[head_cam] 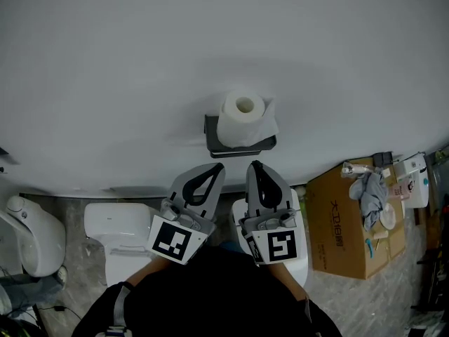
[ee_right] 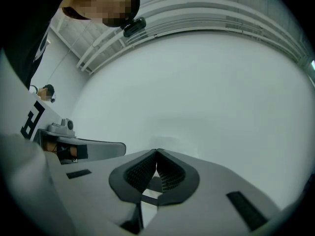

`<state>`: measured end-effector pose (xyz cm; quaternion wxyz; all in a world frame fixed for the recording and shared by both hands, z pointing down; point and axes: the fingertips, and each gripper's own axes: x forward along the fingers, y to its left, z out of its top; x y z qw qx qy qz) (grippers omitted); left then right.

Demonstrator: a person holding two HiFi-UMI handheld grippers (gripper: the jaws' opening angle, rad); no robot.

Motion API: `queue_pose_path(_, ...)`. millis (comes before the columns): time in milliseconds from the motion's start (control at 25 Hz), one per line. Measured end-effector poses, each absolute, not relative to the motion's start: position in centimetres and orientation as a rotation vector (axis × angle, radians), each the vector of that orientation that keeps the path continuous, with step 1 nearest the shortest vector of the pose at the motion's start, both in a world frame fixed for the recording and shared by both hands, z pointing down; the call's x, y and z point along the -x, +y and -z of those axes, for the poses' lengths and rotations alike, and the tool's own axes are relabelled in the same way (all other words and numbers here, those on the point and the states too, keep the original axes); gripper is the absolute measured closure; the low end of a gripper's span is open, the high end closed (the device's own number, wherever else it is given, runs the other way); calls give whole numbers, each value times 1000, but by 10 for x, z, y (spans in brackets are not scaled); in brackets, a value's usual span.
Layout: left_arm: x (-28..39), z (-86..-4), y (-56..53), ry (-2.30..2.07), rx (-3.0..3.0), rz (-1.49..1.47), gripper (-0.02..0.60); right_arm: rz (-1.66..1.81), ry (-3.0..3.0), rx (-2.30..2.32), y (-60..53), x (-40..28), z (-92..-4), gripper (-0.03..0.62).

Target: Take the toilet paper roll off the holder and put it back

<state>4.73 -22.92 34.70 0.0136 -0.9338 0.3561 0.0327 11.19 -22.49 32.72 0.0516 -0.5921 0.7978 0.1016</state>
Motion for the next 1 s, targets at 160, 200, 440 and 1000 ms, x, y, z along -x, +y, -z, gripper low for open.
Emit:
queue_pose_path(160,-51,-349,-237,1100,2916,-97,575,-297,2474,1824,-233,-115,-335,571)
queue_pose_path(200,-51,-349,-239,1105,2915,-100,575,-305,2464,1819,-235,-115,-333,571)
queue_pose_path(440,-57,-344,-250,1147,2919,-128,576,-324,2462,1765,-246,-117,-324,571)
queue_pose_path(1000,-59,-327,-267,1232,2885,-120,575,-264,2546,1665,-271,-115,-312,568)
